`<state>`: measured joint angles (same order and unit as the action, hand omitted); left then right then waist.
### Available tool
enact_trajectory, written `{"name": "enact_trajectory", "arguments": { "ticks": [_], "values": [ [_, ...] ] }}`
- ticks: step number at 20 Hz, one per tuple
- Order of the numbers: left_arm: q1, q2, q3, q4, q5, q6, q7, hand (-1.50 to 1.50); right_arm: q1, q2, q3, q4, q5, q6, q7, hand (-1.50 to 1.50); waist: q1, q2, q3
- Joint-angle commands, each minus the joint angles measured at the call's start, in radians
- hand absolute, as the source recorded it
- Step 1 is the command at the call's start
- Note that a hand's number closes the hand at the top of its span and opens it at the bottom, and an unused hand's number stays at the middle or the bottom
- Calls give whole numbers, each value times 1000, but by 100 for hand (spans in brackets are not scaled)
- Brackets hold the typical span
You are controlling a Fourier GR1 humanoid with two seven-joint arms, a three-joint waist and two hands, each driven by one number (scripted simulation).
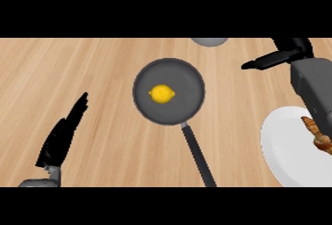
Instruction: Pick the lemon from the plate and place it in the pan
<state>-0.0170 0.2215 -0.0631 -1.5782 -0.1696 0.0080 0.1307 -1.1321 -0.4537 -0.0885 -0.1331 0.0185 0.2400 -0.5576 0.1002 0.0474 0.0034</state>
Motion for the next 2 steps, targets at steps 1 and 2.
{"name": "enact_trajectory", "arguments": {
  "ticks": [1, 2],
  "values": [
    [-20, -6, -3, 10, -8, 5, -3, 0, -6, -64, -3, 21, 6, 63, -12, -150, 4, 4, 1],
    [14, 13, 15, 3, 18, -20, -8, 0, 23, -77, 6, 23, 16, 82, -40, -150, 6, 1, 1]
  ]
}}
